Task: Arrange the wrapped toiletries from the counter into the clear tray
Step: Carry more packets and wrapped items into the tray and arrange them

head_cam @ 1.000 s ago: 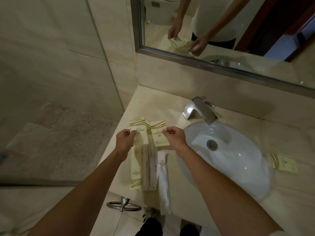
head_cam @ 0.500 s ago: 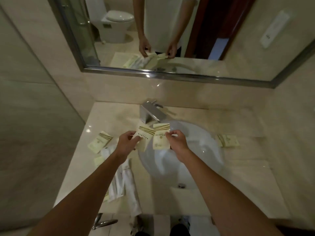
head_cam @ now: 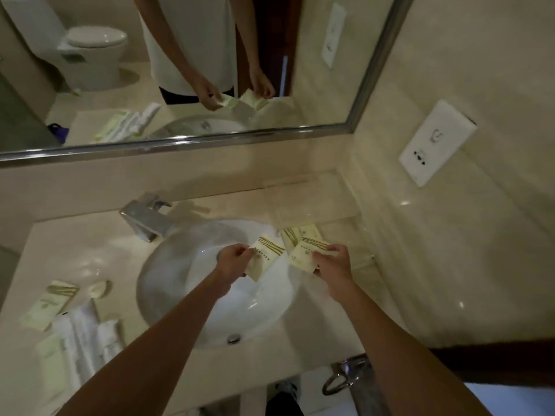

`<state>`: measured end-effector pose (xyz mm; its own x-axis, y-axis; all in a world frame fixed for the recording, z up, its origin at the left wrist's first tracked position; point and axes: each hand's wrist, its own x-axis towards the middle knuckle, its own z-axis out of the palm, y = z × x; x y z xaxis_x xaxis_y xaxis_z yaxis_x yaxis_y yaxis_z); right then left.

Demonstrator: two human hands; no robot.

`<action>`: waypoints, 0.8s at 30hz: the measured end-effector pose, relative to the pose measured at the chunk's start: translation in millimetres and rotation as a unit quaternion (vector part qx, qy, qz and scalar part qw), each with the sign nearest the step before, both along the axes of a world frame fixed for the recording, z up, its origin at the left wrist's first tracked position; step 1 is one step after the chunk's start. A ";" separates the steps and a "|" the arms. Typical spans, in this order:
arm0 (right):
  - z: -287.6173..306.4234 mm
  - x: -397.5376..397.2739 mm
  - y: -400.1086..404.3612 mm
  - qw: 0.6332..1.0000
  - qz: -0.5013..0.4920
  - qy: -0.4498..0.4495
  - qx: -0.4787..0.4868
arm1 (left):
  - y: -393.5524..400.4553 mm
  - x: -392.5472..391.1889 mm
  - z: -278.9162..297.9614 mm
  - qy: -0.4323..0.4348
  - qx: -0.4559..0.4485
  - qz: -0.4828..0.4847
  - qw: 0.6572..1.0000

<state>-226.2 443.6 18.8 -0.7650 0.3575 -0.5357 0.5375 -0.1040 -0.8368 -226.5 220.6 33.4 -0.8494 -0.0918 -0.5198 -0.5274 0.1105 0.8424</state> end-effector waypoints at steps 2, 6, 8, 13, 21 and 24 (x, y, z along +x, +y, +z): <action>-5.5 -6.3 26.5 1.000 -0.010 -0.005 -0.010 | 23.9 -8.5 -0.4 -0.006 -0.012 -0.010 1.000; -14.3 -21.4 61.8 0.999 0.000 -0.011 -0.031 | 59.2 -22.8 -3.2 -0.012 -0.051 -0.006 0.999; -21.3 -30.1 72.3 0.999 0.003 -0.014 -0.042 | 70.9 -28.5 -7.4 -0.019 -0.043 -0.001 0.999; -36.9 -46.9 74.9 0.999 -0.001 -0.029 -0.042 | 77.4 -32.3 -17.3 -0.029 -0.035 0.006 0.999; -60.6 -74.0 41.4 0.992 -0.074 -0.072 -0.075 | 55.0 -40.1 -25.8 -0.036 -0.056 0.007 0.998; -64.3 -82.2 25.0 0.992 -0.096 -0.067 -0.053 | 47.7 -44.9 -26.3 -0.039 -0.057 0.006 0.998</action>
<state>-308.5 468.6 -45.5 -0.6072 0.4260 -0.6707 0.6058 -0.2979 -0.7377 -271.4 268.2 7.1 -0.8056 -0.1643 -0.5693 -0.5923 0.1974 0.7812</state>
